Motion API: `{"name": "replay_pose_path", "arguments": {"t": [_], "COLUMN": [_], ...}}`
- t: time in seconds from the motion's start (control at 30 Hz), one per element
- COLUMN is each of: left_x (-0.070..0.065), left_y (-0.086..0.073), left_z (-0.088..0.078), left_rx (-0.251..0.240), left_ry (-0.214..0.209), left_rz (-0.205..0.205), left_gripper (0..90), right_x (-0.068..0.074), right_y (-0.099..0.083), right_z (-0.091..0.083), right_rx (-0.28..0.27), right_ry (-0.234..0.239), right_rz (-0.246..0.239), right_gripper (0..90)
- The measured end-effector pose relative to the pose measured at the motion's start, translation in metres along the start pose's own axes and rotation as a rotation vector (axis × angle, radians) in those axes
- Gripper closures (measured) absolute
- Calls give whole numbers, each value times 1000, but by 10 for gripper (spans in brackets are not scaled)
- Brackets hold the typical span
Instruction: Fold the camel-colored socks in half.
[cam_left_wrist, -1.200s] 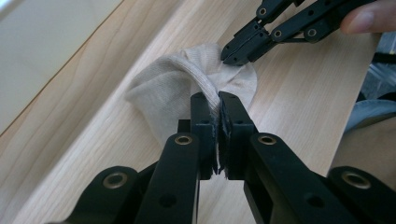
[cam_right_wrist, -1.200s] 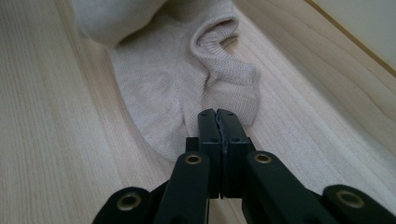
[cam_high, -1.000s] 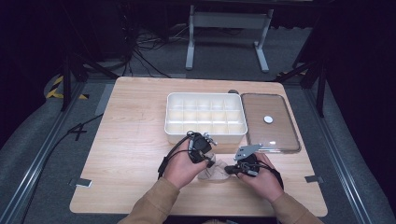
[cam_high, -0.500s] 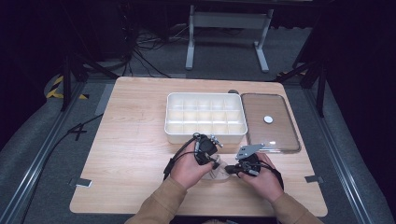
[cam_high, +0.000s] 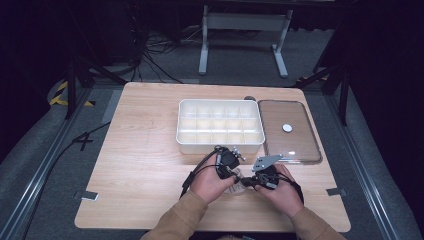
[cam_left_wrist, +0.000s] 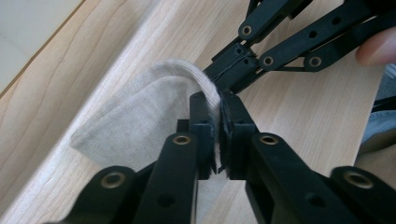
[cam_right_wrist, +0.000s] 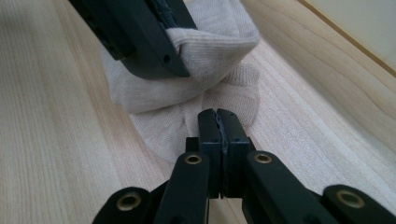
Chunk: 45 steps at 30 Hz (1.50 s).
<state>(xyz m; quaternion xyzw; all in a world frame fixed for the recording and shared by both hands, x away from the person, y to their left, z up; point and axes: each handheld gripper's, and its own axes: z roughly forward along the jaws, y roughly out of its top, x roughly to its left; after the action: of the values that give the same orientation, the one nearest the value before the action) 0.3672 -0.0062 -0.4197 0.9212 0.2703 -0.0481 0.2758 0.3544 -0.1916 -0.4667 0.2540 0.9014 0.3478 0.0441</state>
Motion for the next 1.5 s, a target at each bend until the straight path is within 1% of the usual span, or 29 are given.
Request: {"name": "replay_pose_path", "arguments": {"t": [0.03, 0.07, 0.1, 0.17, 0.2, 0.23, 0.3, 0.37, 0.4, 0.43, 0.47, 0.5, 0.53, 0.57, 0.63, 0.67, 0.77, 0.8, 0.87, 0.93, 0.97, 1.0, 1.07, 1.1, 1.13, 1.2, 1.3, 1.33, 1.5], "left_x": [-3, -3, -5, -8, -8, -7, -4, 1, 5, 9, 13, 13, 17, 18, 23, 25, 27, 28, 27, 27, 25, 24, 23, 21, 20, 18, 17, 17, 17], "left_y": [-2, -2, -4, -8, -11, -14, -18, -28, -33, -38, -42, -42, -48, -51, -56, -58, -60, -61, -64, -64, -66, -66, -67, -67, -66, -67, -67, -66, -66], "left_z": [-6, -6, -12, -21, -30, -37, -46, -57, -59, -58, -56, -56, -51, -48, -39, -36, -30, -28, -20, -18, -13, -11, -10, -10, -10, -9, -9, -9, -8], "left_rx": [-28, -28, -53, -77, -107, -127, -138, -150, -148, -145, -119, -119, -88, -70, -26, -14, -6, 2, 17, 22, 20, 5, -1, 0, 4, 3, 3, 3, 9], "left_ry": [-18, -18, -24, -26, -20, -4, 22, 45, 46, 47, 53, 53, 57, 54, 60, 62, 65, 64, 47, 46, 22, -3, -12, -4, -2, 1, -3, -2, -10], "left_rz": [0, 0, 10, 29, 43, 50, 55, 52, 49, 33, 27, 27, 16, 14, 18, 19, 25, 27, 33, 37, 35, 20, 24, 23, 28, 38, 38, 47, 44], "left_gripper": [681, 645, 645, 602, 592, 586, 600, 613, 637, 649, 664, 692, 692, 732, 778, 798, 837, 837, 860, 872, 871, 871, 873, 876, 877, 882, 883, 883, 881], "right_x": [0, 0, 0, 0, 0, 1, 1, 0, 0, -1, -1, -1, -2, -1, 1, 3, 6, 6, 8, 12, 14, 17, 19, 22, 24, 26, 27, 27, 26], "right_y": [0, 0, -1, -1, 0, 0, 0, 0, 0, -1, -1, -1, -1, 0, 3, 5, 10, 10, 14, 20, 23, 26, 29, 33, 36, 41, 45, 45, 41], "right_z": [0, 0, 0, -1, -1, -1, -2, -4, -5, -6, -7, -7, -8, -10, -14, -19, -28, -28, -34, -40, -42, -44, -46, -47, -47, -45, -34, -30, -14], "right_rx": [0, 0, 0, 3, 3, 5, 6, 2, -2, -4, -4, -4, -6, -8, -14, -24, -39, -39, -56, -77, -88, -97, -107, -120, -136, -143, -150, -147, -134], "right_ry": [2, 2, 1, 1, 0, 0, 4, 6, 7, 6, 6, 6, 6, 4, 1, -1, -11, -11, -18, -21, -19, -19, -15, -7, 2, 16, 48, 50, 56], "right_rz": [5, 5, 5, 5, 6, 2, 2, 4, 5, 5, 9, 9, 7, 7, 2, -1, -6, -6, -10, -25, -29, -39, -48, -55, -65, -71, -72, -72, -63], "right_gripper": [900, 900, 900, 900, 900, 900, 900, 900, 900, 900, 900, 900, 900, 900, 900, 900, 900, 900, 900, 900, 900, 900, 900, 900, 900, 900, 900, 900, 900]}}
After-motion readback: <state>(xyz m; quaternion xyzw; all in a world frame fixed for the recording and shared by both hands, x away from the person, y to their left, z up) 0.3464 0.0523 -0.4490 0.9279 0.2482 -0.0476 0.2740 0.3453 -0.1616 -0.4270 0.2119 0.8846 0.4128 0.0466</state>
